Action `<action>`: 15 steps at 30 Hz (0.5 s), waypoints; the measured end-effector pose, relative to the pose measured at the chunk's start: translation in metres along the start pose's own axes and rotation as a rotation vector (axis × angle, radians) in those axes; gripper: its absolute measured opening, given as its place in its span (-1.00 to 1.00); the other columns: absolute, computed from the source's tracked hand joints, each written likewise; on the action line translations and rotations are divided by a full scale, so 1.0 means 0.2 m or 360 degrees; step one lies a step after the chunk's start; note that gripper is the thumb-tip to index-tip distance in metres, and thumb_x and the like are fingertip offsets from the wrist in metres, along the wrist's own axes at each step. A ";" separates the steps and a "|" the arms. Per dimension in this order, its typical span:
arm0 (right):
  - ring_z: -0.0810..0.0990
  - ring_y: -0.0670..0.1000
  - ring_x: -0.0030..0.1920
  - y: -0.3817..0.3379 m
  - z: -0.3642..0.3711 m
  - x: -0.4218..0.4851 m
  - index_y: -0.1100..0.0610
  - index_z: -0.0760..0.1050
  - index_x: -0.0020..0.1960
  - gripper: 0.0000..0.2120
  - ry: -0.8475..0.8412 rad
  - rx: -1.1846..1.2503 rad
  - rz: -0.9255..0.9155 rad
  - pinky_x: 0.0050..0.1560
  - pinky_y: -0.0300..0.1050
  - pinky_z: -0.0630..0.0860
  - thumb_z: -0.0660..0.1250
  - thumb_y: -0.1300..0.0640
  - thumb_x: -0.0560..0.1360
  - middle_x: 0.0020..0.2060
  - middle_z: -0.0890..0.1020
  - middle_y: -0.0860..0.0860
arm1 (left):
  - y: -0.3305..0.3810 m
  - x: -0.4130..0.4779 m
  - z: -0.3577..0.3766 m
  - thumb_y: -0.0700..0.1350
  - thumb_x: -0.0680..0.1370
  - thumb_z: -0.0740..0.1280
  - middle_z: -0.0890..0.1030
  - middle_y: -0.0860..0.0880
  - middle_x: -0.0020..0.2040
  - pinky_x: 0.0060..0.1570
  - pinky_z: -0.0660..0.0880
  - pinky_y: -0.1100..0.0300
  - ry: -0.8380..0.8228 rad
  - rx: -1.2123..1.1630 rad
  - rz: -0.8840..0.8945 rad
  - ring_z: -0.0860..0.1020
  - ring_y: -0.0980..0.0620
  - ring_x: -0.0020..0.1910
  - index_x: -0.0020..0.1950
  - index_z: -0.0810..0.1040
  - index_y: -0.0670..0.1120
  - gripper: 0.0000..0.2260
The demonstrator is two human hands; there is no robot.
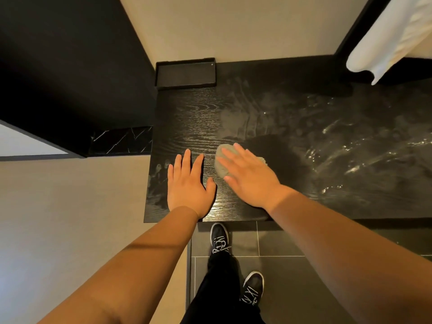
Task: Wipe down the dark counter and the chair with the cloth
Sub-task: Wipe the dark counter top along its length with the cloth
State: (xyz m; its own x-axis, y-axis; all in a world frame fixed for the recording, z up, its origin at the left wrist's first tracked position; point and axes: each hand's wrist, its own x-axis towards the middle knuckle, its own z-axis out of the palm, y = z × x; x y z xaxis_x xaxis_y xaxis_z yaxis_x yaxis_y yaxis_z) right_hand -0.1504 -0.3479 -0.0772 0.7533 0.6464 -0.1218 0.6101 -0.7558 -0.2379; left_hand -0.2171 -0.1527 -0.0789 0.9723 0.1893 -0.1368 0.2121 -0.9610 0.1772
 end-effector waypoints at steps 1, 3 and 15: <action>0.07 0.18 0.63 0.06 -0.01 0.00 0.04 0.14 0.64 -0.44 0.0055 -0.0049 0.0069 0.60 0.13 0.09 0.07 -0.08 0.67 0.63 0.16 0.03 | 0.00 0.00 0.00 0.24 0.60 0.04 0.00 -0.06 0.74 0.67 -0.10 -0.14 0.0005 -0.0009 0.0002 -0.08 -0.12 0.71 0.69 0.14 0.11 -0.35; 0.12 0.26 0.60 0.19 -0.04 0.00 0.09 0.16 0.62 -0.45 0.0167 -0.0102 0.0359 0.56 0.21 0.20 0.09 -0.02 0.66 0.60 0.20 0.07 | 0.00 0.00 0.00 0.24 0.61 0.07 0.00 -0.05 0.74 0.67 -0.10 -0.14 -0.0003 -0.0022 0.0006 -0.08 -0.12 0.70 0.69 0.13 0.12 -0.36; 0.06 0.18 0.63 -0.06 0.02 0.07 0.01 0.22 0.62 -0.45 0.0005 0.0025 -0.0024 0.61 0.12 0.01 0.08 -0.10 0.66 0.62 0.19 0.01 | -0.01 0.01 0.01 0.21 0.61 0.10 0.00 -0.08 0.74 0.66 -0.13 -0.15 -0.0009 -0.0014 0.0007 -0.08 -0.14 0.70 0.70 0.15 0.09 -0.35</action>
State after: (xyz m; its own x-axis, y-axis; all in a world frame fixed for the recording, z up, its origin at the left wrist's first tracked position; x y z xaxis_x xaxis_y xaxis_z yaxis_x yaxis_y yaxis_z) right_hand -0.1469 -0.3293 -0.0796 0.7446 0.6575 -0.1152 0.6177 -0.7441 -0.2547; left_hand -0.2164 -0.1516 -0.0818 0.9727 0.1840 -0.1418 0.2088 -0.9600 0.1865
